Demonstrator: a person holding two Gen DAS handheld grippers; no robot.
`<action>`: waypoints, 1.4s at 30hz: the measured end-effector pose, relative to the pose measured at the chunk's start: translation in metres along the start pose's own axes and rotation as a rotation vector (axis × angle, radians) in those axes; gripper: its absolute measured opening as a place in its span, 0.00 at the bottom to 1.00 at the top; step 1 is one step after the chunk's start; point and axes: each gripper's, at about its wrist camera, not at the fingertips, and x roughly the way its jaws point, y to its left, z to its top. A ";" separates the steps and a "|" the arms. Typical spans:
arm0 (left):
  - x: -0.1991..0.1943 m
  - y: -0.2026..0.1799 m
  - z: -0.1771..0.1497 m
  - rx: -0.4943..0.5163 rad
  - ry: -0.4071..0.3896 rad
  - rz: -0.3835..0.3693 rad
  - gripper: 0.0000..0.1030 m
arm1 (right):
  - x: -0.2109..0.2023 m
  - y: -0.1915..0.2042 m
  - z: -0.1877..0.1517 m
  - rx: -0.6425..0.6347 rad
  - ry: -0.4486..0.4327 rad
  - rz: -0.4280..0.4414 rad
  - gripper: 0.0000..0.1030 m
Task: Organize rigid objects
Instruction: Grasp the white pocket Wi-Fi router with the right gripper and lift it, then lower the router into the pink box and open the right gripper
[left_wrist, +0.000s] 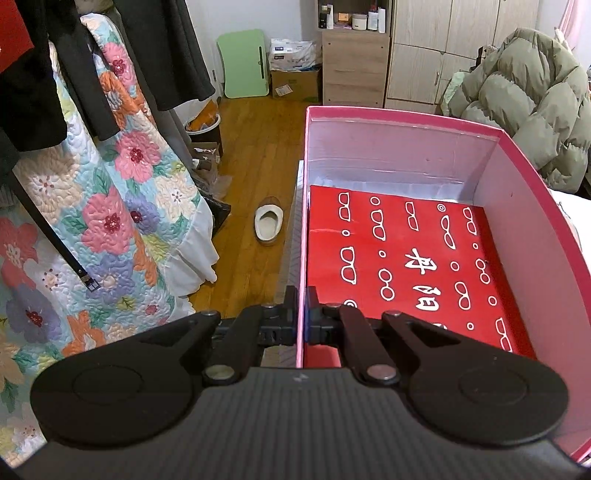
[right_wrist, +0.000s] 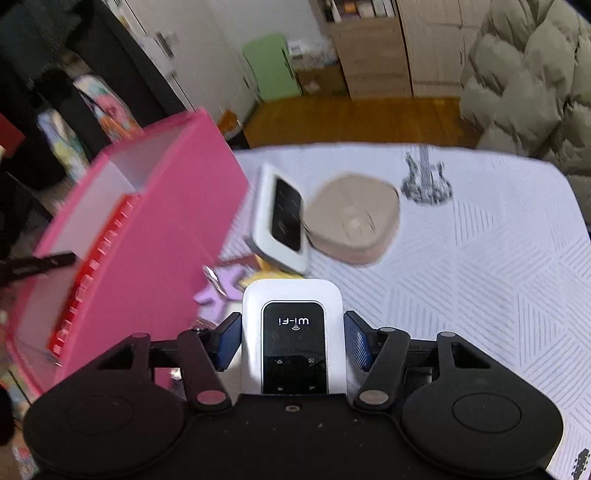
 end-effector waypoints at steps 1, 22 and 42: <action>0.000 -0.001 0.000 0.000 0.000 -0.001 0.02 | -0.005 0.002 0.001 -0.007 -0.020 0.007 0.62; -0.003 -0.004 -0.002 0.009 -0.020 0.007 0.02 | 0.079 0.157 0.107 -0.012 0.232 0.273 0.63; -0.005 -0.003 -0.004 0.004 -0.045 0.004 0.02 | 0.073 0.139 0.110 0.240 0.289 0.385 0.65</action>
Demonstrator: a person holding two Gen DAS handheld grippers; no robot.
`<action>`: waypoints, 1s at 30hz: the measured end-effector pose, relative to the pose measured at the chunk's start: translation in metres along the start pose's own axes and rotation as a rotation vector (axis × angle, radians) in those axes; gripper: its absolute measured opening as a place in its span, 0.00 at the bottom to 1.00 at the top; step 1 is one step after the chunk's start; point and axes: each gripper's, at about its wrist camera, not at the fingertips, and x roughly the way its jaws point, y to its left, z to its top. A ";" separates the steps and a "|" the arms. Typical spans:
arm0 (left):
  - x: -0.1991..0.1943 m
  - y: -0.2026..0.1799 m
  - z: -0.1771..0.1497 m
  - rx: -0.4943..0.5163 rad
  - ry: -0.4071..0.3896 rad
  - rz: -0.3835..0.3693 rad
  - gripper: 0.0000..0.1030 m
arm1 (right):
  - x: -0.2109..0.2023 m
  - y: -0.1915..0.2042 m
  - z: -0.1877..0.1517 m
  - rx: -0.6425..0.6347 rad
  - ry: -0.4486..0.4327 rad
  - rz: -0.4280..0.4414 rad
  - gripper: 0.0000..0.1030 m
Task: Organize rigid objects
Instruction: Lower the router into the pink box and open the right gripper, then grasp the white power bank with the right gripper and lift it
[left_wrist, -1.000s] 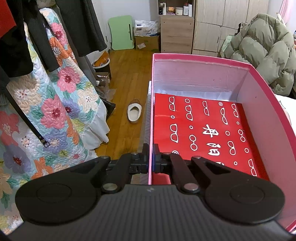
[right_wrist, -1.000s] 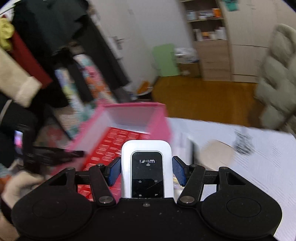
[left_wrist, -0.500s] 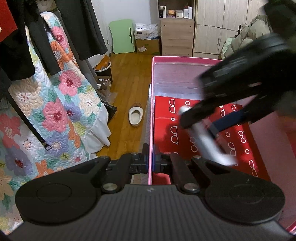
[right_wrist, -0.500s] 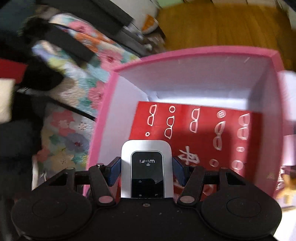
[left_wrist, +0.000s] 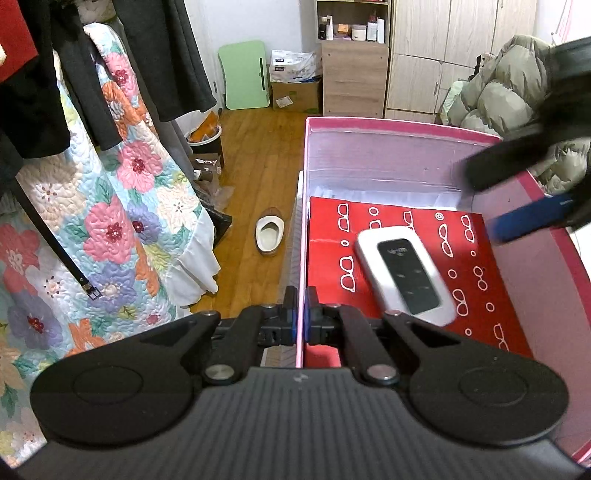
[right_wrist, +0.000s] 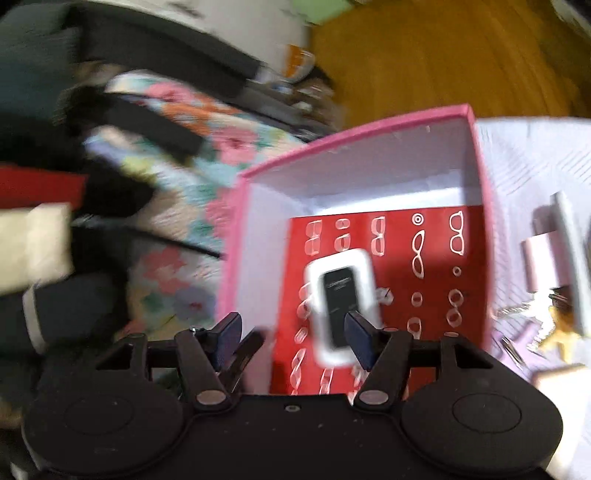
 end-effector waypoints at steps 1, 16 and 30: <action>0.001 0.000 0.000 0.002 -0.002 0.002 0.02 | -0.019 -0.001 -0.005 -0.031 -0.016 0.019 0.65; 0.001 -0.002 0.000 0.017 -0.004 0.010 0.02 | -0.099 -0.087 -0.111 -0.212 -0.044 -0.333 0.68; 0.000 0.000 0.000 0.032 -0.013 0.024 0.03 | -0.039 -0.106 -0.109 -0.358 -0.032 -0.506 0.59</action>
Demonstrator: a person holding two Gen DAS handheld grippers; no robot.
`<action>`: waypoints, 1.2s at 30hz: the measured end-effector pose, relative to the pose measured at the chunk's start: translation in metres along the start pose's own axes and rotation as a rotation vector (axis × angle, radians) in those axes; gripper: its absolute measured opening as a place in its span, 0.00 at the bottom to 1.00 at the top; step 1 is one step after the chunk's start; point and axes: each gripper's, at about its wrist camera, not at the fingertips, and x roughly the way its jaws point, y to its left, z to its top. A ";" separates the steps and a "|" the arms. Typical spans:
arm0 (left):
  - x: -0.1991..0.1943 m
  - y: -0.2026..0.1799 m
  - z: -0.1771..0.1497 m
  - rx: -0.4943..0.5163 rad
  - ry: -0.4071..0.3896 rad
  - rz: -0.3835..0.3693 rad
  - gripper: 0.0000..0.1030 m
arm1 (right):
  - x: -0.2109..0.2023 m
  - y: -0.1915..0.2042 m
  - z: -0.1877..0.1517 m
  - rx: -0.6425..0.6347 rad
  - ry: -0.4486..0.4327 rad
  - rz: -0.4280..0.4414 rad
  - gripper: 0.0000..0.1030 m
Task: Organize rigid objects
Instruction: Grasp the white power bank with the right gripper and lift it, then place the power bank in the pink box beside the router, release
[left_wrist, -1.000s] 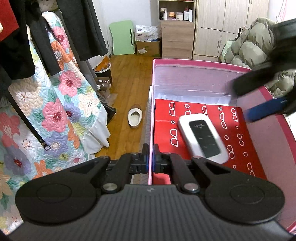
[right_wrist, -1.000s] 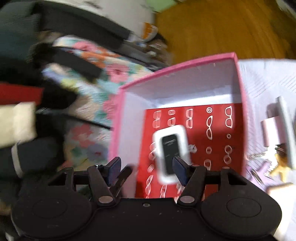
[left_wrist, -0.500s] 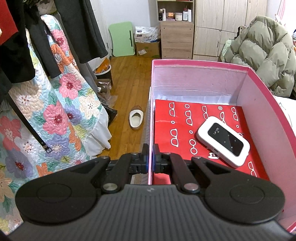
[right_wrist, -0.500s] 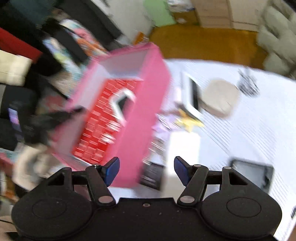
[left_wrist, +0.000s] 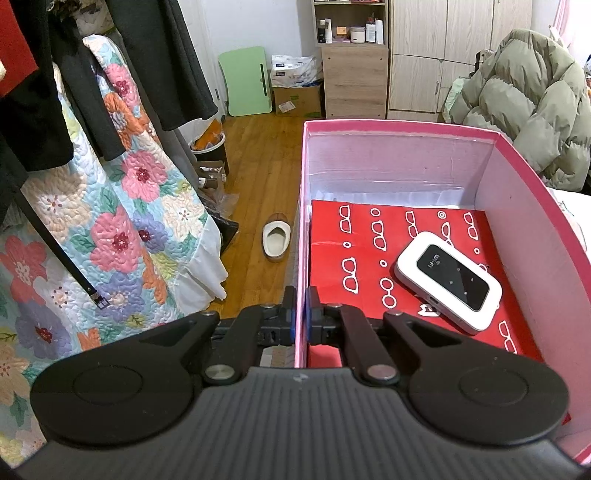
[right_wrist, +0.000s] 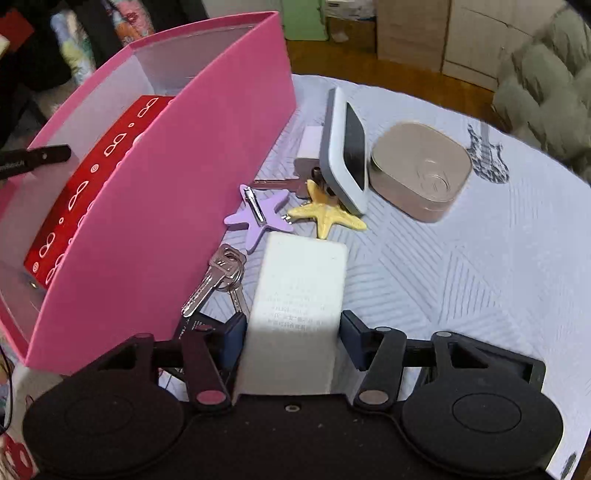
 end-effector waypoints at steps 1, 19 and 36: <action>0.000 0.000 0.000 -0.002 0.000 -0.003 0.03 | 0.000 -0.005 0.001 0.028 0.003 0.027 0.58; -0.001 0.002 0.000 -0.005 -0.008 -0.011 0.04 | -0.100 0.002 0.016 0.014 -0.278 0.106 0.57; -0.001 0.002 -0.001 -0.018 -0.020 -0.028 0.04 | -0.075 0.093 0.109 -0.116 -0.121 0.471 0.57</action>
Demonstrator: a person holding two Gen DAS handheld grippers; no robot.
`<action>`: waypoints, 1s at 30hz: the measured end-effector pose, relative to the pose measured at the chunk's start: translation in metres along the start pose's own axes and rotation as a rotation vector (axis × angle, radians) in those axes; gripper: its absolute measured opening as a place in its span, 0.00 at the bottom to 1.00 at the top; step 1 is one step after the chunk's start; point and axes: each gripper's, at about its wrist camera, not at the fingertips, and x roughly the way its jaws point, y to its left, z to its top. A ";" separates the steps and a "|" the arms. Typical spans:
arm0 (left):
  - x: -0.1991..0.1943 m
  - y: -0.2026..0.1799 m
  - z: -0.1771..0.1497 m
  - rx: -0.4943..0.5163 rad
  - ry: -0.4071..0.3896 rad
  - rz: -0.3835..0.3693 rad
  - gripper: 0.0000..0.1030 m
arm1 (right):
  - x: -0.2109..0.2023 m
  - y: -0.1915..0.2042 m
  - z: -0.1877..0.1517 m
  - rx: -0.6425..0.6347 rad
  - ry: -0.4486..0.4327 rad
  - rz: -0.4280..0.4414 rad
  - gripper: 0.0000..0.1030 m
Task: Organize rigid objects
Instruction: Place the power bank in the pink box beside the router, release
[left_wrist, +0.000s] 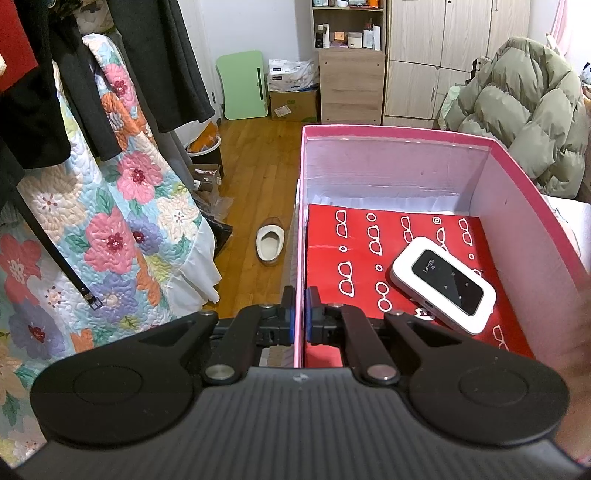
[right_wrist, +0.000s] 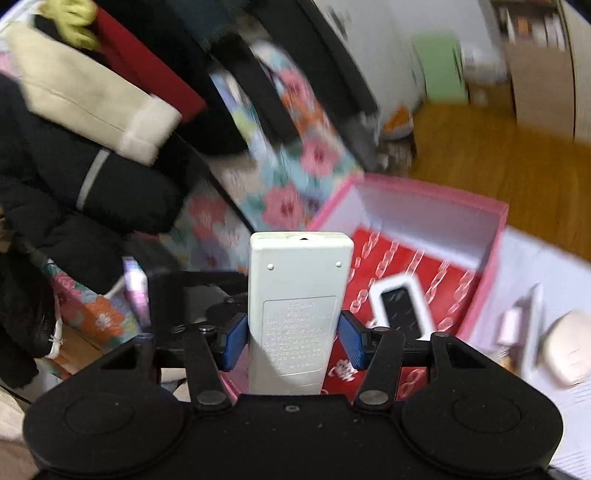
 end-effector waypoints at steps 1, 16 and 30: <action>0.000 0.000 -0.001 -0.003 -0.004 -0.006 0.05 | 0.018 -0.007 0.006 0.037 0.027 0.002 0.57; -0.001 0.002 -0.002 -0.013 -0.020 -0.028 0.05 | 0.166 -0.064 0.036 0.483 0.187 -0.143 0.57; -0.002 0.000 -0.004 -0.009 -0.027 -0.028 0.05 | 0.006 -0.032 -0.004 0.319 -0.020 -0.063 0.63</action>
